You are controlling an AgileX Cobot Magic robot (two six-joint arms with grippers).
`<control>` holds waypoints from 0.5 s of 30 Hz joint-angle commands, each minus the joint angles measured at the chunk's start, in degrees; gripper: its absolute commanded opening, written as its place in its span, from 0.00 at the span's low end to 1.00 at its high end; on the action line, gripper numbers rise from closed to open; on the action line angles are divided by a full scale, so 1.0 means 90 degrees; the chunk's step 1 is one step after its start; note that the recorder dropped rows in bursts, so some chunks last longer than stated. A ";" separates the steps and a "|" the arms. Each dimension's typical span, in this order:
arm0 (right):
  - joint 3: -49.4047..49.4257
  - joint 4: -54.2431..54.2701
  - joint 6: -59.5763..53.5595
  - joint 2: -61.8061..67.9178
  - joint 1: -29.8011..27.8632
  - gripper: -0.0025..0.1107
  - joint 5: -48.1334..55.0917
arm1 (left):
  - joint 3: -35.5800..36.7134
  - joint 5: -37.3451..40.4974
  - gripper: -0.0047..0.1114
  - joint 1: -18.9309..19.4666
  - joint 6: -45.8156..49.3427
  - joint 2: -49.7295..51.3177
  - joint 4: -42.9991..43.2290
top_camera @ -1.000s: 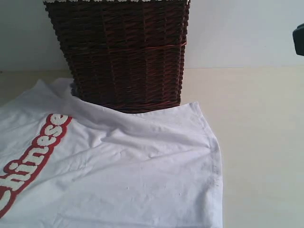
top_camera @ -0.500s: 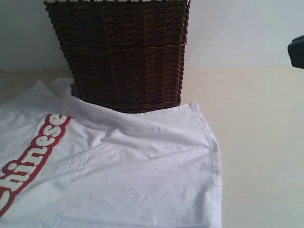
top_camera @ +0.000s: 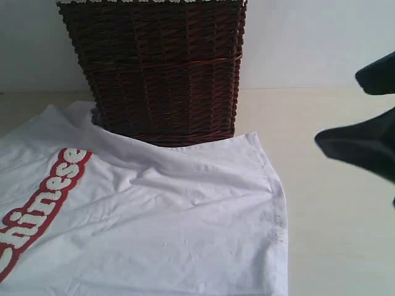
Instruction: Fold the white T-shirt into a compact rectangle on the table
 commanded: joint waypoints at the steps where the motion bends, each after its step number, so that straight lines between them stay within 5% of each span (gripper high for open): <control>1: 0.0022 -0.0043 -0.0266 0.0655 0.0006 0.71 -0.0002 | 0.0002 -0.0205 0.93 0.0012 0.0021 0.0075 0.0031; 15: 0.0022 0.0426 0.0560 0.1330 0.0006 0.71 0.0008 | 0.0002 -0.0205 0.93 0.0012 0.0021 0.0075 0.0031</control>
